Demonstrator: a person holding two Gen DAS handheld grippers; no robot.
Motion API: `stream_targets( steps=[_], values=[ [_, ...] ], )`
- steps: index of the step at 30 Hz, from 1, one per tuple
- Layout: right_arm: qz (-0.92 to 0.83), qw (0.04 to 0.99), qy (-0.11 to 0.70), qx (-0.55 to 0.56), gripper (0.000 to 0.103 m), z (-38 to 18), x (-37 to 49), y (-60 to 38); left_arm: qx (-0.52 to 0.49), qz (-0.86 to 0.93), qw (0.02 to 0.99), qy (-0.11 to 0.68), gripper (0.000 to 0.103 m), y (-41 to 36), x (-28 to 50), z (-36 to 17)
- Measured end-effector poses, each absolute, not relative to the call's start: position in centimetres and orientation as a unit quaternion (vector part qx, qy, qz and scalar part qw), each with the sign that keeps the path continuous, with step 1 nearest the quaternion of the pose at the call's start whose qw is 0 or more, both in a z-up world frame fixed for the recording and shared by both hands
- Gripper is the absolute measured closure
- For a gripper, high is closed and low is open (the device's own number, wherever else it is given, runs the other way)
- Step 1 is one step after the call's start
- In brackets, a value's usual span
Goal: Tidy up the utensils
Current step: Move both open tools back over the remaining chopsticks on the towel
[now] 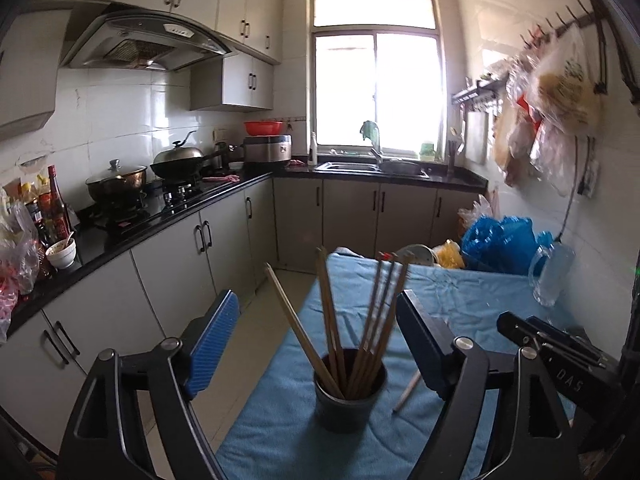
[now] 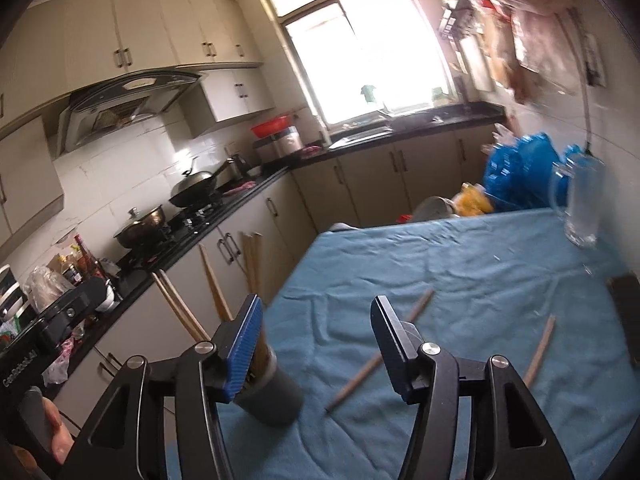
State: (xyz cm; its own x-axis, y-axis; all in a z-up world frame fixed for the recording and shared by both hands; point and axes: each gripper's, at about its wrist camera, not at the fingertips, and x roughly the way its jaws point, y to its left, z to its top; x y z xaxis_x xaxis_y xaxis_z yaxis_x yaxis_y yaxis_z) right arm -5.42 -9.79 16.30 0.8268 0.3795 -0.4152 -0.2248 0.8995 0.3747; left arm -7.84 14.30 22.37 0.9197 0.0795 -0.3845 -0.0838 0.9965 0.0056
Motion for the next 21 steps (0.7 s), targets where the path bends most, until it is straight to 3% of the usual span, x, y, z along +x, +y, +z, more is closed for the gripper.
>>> stream_targets(
  steps=[9, 21],
  values=[
    [0.092, 0.942, 0.265, 0.184, 0.036, 13.3, -9.6, -16.3, -0.004, 0.001, 0.974, 0.228, 0.02, 12.0, -9.5, 20.6],
    [0.034, 0.908, 0.372, 0.19, 0.036, 6.0, -8.8, -22.9, 0.095, -0.121, 0.938, 0.31, 0.02, 1.6, -5.7, 14.8]
  ],
)
